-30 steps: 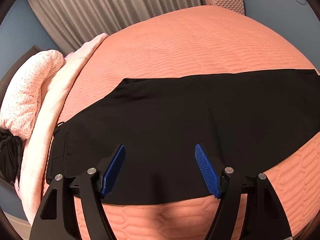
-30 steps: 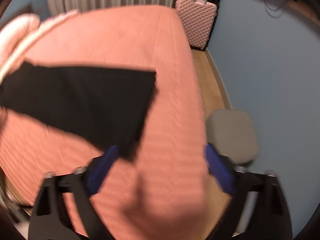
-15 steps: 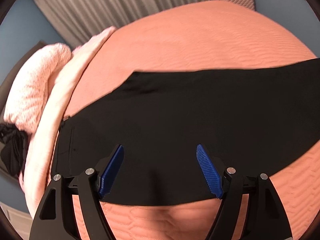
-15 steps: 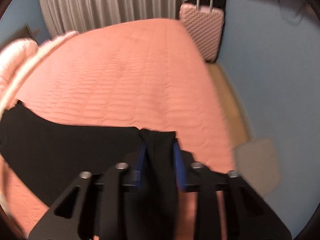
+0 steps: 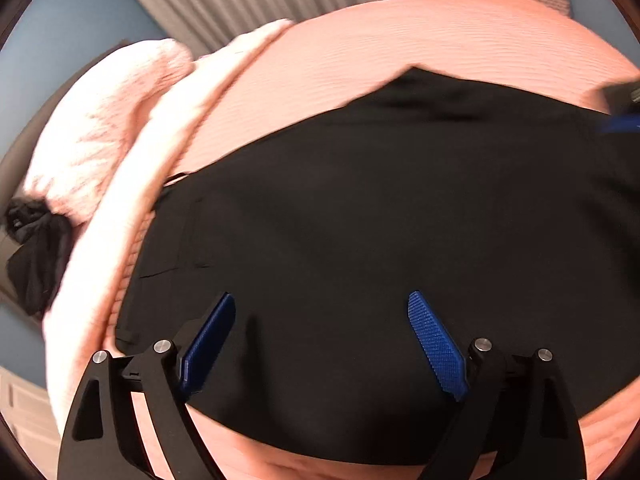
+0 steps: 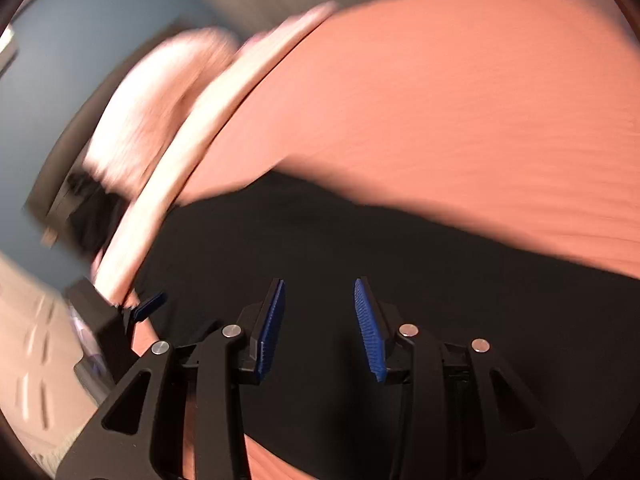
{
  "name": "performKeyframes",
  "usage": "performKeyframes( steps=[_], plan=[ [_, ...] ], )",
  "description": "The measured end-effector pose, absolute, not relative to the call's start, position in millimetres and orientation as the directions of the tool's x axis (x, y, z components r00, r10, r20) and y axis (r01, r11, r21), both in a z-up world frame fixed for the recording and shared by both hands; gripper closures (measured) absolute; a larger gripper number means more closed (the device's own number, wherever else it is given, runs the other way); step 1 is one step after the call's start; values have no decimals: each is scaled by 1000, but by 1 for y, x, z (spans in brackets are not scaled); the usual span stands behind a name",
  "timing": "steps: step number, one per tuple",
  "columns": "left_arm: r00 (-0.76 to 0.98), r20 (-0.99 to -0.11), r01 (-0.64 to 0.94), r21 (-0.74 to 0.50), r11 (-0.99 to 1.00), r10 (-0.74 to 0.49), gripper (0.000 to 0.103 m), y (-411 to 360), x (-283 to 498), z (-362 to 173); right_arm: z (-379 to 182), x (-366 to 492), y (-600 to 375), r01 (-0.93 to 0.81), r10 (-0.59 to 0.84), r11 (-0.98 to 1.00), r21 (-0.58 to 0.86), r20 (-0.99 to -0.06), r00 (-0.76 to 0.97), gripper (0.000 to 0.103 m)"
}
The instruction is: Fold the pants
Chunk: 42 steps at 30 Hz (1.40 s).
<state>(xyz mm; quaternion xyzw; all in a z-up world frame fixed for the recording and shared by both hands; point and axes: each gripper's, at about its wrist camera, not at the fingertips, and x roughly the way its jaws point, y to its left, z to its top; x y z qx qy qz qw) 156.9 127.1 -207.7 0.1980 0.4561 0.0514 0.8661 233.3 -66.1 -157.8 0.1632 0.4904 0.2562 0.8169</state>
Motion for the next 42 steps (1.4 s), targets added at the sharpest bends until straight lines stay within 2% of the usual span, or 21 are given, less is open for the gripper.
performKeyframes(
  steps=[2, 4, 5, 6, 7, 8, 9, 10, 13, 18, 21, 24, 25, 27, 30, 31, 34, 37, 39, 40, 42],
  plan=[
    [583, -759, 60, 397, 916, 291, 15, 151, 162, -205, -172, 253, -17, -340, 601, 792, 506, -746, 289, 69],
    [578, -772, 58, 364, 930, 266, 15, 177, 170, -205, -174, 264, -6, -445, 562, 797, 408, -772, 297, 75],
    [584, -767, 51, 362, 931, 267, 15, 186, 173, -204, -170, 272, -23, -440, 523, 822, 361, -785, 333, 77],
    [591, -756, 41, 377, 925, 282, 15, 194, 176, -204, -165, 280, -51, -344, 408, 897, 280, -824, 393, 76],
    [596, -744, 33, 399, 916, 303, 15, 205, 180, -205, -159, 285, -75, -278, 376, 920, 277, -825, 423, 72],
    [602, -739, 29, 399, 917, 303, 15, 211, 183, -205, -140, 288, -111, -207, 404, 915, 347, -779, 481, 72],
    [609, -737, 22, 386, 922, 294, 15, 218, 186, -205, -128, 290, -125, -216, 474, 879, 425, -732, 489, 72],
    [611, -740, 11, 364, 931, 282, 15, 226, 190, -205, -120, 295, -131, -258, 571, 819, 513, -683, 455, 71],
    [603, -752, -19, 320, 947, 266, 15, 234, 199, -202, -136, 325, -112, -332, 735, 676, 658, -634, 240, 68],
    [601, -753, -30, 317, 948, 270, 15, 237, 187, -195, -169, 359, -80, -385, 726, 652, 653, -684, 71, 68],
    [608, -741, -32, 337, 941, 286, 16, 249, 181, -193, -184, 364, -69, -388, 792, 548, 741, -609, -44, 67],
    [612, -746, -31, 311, 950, 264, 15, 253, 177, -195, -184, 369, -84, -370, 822, 504, 780, -565, -73, 67],
    [612, -747, -32, 304, 952, 259, 15, 255, 180, -196, -187, 376, -85, -336, 854, 463, 820, -514, -78, 67],
    [618, -744, -39, 293, 955, 253, 15, 259, 186, -200, -189, 389, -99, -307, 871, 451, 838, -489, -56, 67],
    [629, -729, -43, 315, 948, 270, 15, 255, 197, -202, -195, 395, -80, -365, 819, 514, 776, -570, -59, 67],
    [630, -725, -41, 326, 944, 278, 15, 253, 202, -202, -193, 394, -82, -380, 823, 509, 772, -566, -48, 70],
    [640, -709, -28, 364, 931, 297, 15, 249, 222, -205, -190, 407, -125, -315, 876, 473, 823, -479, 65, 82],
    [650, -680, -64, 395, 917, 339, 15, 249, 242, -210, -195, 405, -172, -200, 832, 545, 814, -494, 254, 78],
    [653, -672, -82, 398, 914, 351, 15, 254, 254, -210, -178, 392, -209, -178, 846, 447, 877, -350, 401, 77],
    [646, -675, -86, 400, 913, 357, 15, 257, 257, -208, -163, 380, -216, -202, 837, 449, 870, -331, 435, 77],
    [652, -655, -119, 410, 904, 382, 15, 262, 255, -198, -141, 359, -203, -307, 859, 471, 827, -351, 372, 77]
  ],
)
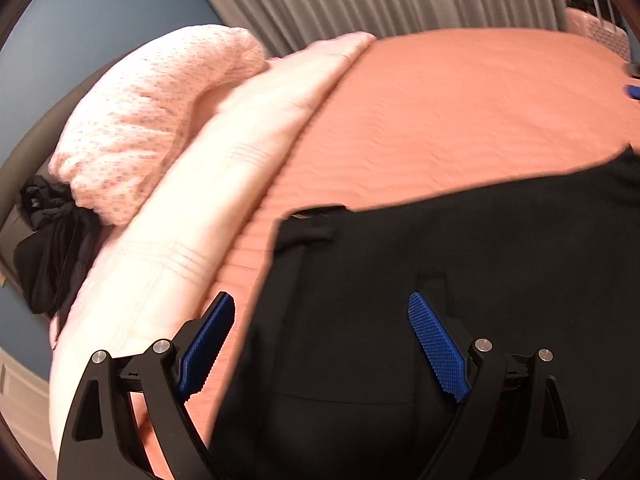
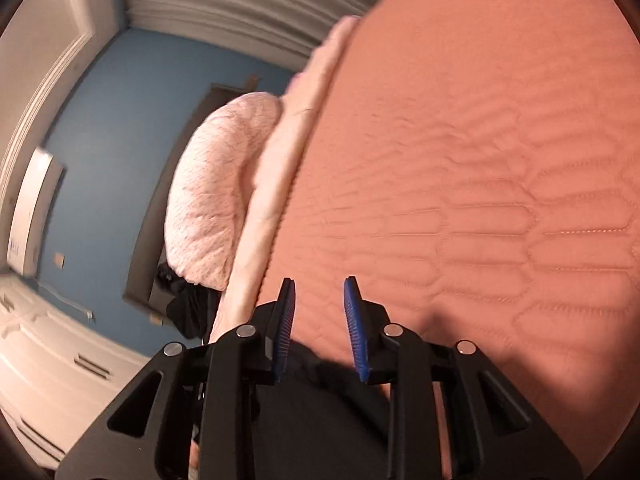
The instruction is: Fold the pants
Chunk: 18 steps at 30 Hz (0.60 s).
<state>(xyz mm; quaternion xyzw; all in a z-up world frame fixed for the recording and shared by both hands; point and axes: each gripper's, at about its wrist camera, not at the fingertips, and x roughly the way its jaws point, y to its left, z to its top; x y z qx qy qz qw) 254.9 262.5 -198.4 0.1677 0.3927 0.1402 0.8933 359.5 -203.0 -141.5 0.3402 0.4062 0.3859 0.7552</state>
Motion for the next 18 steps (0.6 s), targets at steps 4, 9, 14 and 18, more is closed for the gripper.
performKeyframes(
  steps=[4, 9, 14, 18],
  plan=[
    [679, -609, -145, 436, 888, 410, 15, 272, 221, -181, -144, 319, -106, -510, 873, 453, 731, -481, 85, 78],
    [656, -654, -127, 398, 908, 378, 15, 272, 185, -182, -198, 393, -150, -244, 710, 701, 670, -623, 330, 95],
    [657, -655, -119, 399, 909, 374, 15, 277, 168, -207, -146, 348, -119, -447, 853, 521, 727, -465, 237, 95],
    [656, -645, -224, 331, 917, 393, 15, 296, 184, -204, -179, 305, 8, -632, 787, 454, 628, -616, -47, 95]
  ],
)
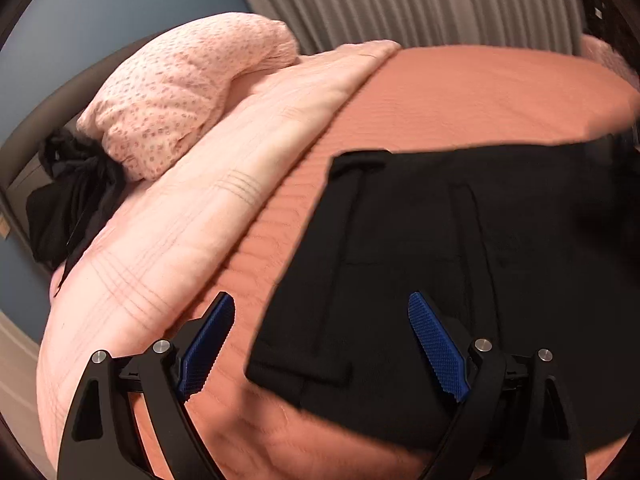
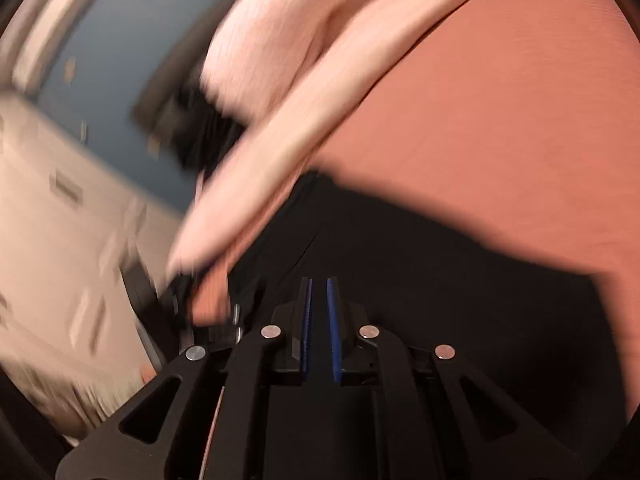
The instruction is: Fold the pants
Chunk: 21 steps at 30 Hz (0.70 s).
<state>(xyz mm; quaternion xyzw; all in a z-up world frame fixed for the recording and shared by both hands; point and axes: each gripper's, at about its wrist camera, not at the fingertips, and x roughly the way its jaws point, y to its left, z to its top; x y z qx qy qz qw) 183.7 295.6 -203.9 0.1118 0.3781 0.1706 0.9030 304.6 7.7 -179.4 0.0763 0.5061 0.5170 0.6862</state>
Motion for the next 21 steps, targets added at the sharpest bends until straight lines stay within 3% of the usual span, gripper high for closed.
performKeyframes(
  steps=[2, 3, 4, 5, 6, 7, 9, 12, 14, 17, 19, 21],
  plan=[
    [657, -630, -268, 318, 909, 414, 15, 304, 185, -188, -210, 335, 31, -601, 737, 532, 597, -676, -19, 103],
    [668, -624, -276, 298, 914, 406, 16, 311, 181, -177, -216, 362, 24, -539, 784, 518, 664, -621, -13, 103],
    [678, -618, -278, 285, 917, 398, 16, 317, 176, -167, -218, 387, 12, -467, 794, 559, 685, -605, 61, 103],
    [684, -611, -281, 283, 917, 398, 16, 322, 170, -159, -211, 408, -5, -368, 676, 727, 580, -697, 237, 103],
    [692, -598, -282, 291, 914, 404, 16, 326, 163, -152, -204, 416, -12, -337, 674, 735, 588, -685, 275, 96],
    [698, -588, -282, 301, 911, 410, 15, 329, 157, -148, -196, 413, -10, -364, 764, 641, 676, -606, 222, 96],
    [707, -589, -265, 292, 919, 391, 16, 331, 146, -145, -183, 389, 16, -483, 824, 537, 691, -553, 124, 96],
    [723, -593, -227, 280, 933, 354, 15, 315, 134, -152, -191, 348, 90, -664, 768, 471, 581, -640, -15, 97],
    [723, -603, -197, 288, 937, 337, 15, 298, 132, -158, -224, 369, 112, -653, 691, 567, 502, -722, 45, 103],
    [711, -609, -150, 358, 922, 352, 15, 270, 130, -167, -225, 415, 79, -462, 773, 600, 653, -622, 125, 103],
    [711, -607, -124, 388, 913, 355, 15, 259, 131, -174, -207, 405, 59, -474, 796, 580, 663, -585, 156, 103],
    [710, -618, -104, 384, 917, 339, 15, 253, 138, -178, -182, 356, 55, -531, 795, 581, 617, -571, 206, 95]
  ],
)
